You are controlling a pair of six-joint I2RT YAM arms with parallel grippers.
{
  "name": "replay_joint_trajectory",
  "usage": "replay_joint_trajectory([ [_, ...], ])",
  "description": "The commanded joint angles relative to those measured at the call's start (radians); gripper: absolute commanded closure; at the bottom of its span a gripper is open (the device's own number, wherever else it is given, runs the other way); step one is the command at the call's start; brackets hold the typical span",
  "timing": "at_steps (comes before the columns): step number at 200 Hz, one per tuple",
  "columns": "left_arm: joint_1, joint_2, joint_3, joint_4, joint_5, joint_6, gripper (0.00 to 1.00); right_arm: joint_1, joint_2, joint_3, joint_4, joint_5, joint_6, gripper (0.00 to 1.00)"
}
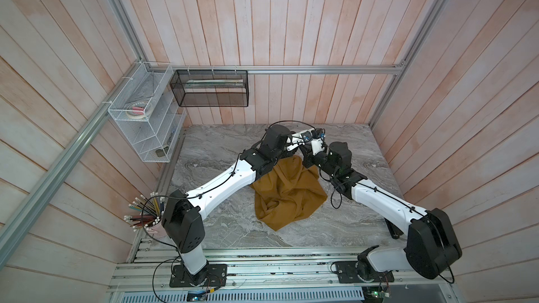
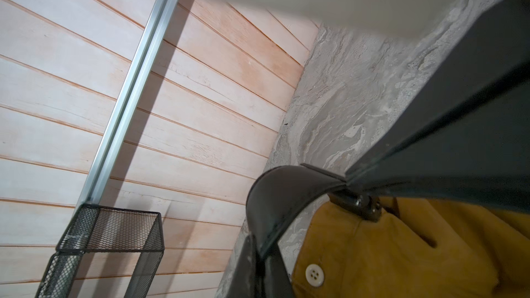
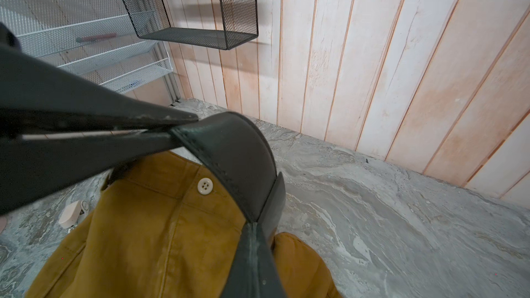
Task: Remove the belt from the trousers
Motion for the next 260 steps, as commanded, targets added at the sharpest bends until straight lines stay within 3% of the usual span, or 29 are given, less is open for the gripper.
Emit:
replay_joint_trajectory([
  [1,0.001,-0.063,-0.022,-0.007,0.13,-0.119,1.0,0.009,-0.016,-0.006,0.072,-0.026,0.02,0.96],
  [65,0.006,-0.128,-0.03,0.001,0.21,-0.253,1.0,0.007,-0.011,-0.009,0.077,-0.032,0.028,0.67],
  [102,0.015,-0.131,-0.014,-0.017,0.213,-0.32,1.0,0.006,-0.064,-0.036,0.102,-0.036,0.038,0.65],
  [167,0.061,-0.158,0.0,0.0,0.26,-0.456,1.0,0.009,-0.25,-0.105,0.153,0.063,0.064,0.6],
  [220,0.063,-0.157,0.003,0.006,0.275,-0.501,1.0,0.044,-0.17,-0.041,0.053,0.037,0.014,0.5],
  [260,0.063,-0.164,0.001,0.003,0.283,-0.515,1.0,0.052,-0.094,0.013,0.002,0.04,-0.001,0.51],
])
